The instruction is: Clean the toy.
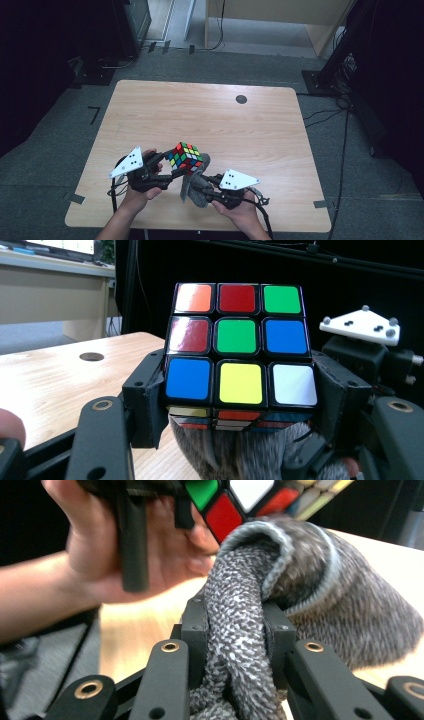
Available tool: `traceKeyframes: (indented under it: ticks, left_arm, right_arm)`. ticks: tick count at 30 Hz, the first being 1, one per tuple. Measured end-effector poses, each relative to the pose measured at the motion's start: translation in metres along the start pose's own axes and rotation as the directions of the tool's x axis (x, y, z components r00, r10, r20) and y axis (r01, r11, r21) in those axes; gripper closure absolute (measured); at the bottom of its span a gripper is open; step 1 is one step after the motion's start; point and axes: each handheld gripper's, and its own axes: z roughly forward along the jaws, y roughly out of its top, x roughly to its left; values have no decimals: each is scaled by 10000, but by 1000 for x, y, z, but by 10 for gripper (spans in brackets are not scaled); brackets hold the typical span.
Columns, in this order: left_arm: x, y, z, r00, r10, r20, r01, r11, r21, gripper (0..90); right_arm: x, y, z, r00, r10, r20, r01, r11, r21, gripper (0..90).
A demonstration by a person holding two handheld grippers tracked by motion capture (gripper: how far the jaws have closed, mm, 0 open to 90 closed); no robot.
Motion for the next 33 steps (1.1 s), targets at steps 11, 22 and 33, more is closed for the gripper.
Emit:
traceKeyframes:
  ticks: [11, 22, 33]
  left_arm:
    - [-5, -3, 6, 9998, 198, 29, -199, 9994, 283, 343]
    - [-2, -4, 5, 9997, 241, -56, -238, 9988, 429, 343]
    - [-5, -4, 7, 9996, 279, 3, -279, 9989, 384, 343]
  right_arm:
    - [-3, 2, -9, 9932, 3, 1168, 88, 9970, -772, 693]
    - [-14, 5, -19, 9838, 185, 1782, -10, 9952, -981, 741]
    - [8, -8, 11, 9937, -960, 579, 927, 9941, 572, 745]
